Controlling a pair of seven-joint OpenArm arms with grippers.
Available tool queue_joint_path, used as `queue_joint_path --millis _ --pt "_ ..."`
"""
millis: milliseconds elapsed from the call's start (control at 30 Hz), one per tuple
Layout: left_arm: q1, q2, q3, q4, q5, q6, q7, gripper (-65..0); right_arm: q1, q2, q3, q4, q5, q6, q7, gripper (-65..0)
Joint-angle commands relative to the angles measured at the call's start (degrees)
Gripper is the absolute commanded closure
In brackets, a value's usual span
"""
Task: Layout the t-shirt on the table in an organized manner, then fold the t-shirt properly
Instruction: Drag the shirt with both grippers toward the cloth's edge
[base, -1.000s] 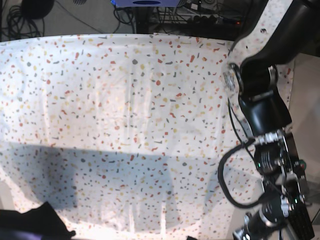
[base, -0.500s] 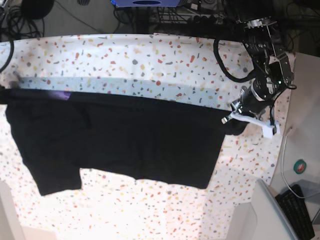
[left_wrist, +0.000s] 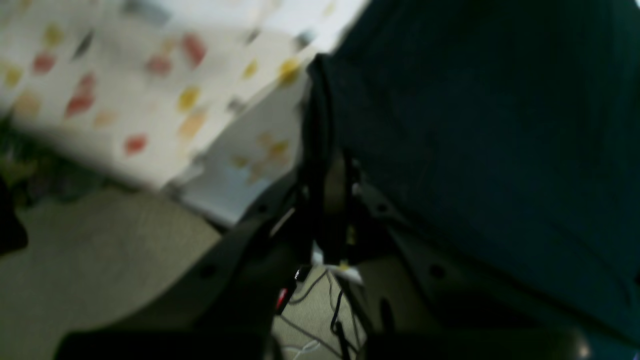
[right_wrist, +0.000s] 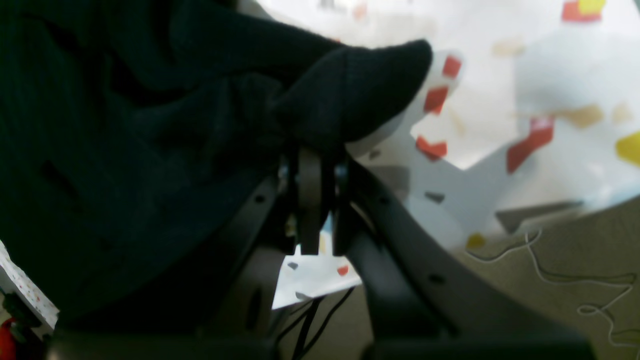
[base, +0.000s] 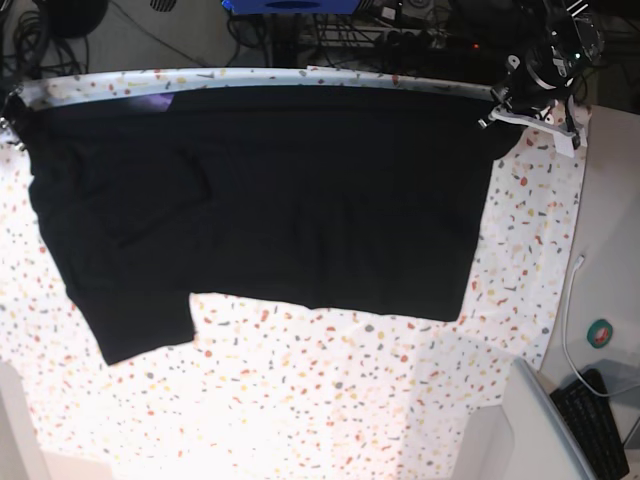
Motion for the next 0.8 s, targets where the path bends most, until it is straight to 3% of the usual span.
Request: queue_joint_path --millis 0,333,367,400,467,533,633,767 --pt "0.31 -1.11 -0.84 1.03 1.13 0.67 -2.84 0.0 -0.13 1.89 0.65 0.96 -0.67 -0.15 2.26 0.0" --pt "0.4 -1.11 -0.75 1.03 1.21 0.67 -2.31 0.0 -2.06 0.13 2.85 1.75 -0.23 -0.15 2.26 0.0" --pt "0.49 -1.2 -0.75 0.94 1.21 0.76 -2.31 0.0 -2.23 -0.75 3.91 2.63 -0.32 -0.15 2.26 -0.9" --pt "0.66 -1.29 -0.75 0.94 1.3 0.76 -2.31 0.0 -2.76 -1.37 4.96 3.59 -0.5 -0.06 2.26 -10.1" --pt "0.75 -1.38 -1.81 0.5 1.57 0.84 -2.31 -18.1 -4.26 -2.16 7.42 6.85 -0.41 -0.06 2.26 -27.5" --pt "0.31 -1.29 -4.09 -0.99 1.3 0.84 -2.31 -33.7 -5.22 -2.25 8.13 10.01 -0.41 -0.06 2.26 -37.2" --pt "-1.01 -1.29 -6.82 -3.63 1.3 0.84 -2.31 -47.4 -5.93 -2.16 8.3 12.21 -0.59 -0.06 2.26 -38.1" --pt "-1.89 -1.38 -11.3 -4.07 1.21 0.76 -2.31 -50.2 -5.75 -1.81 8.21 12.12 -0.67 -0.06 2.26 -38.1"
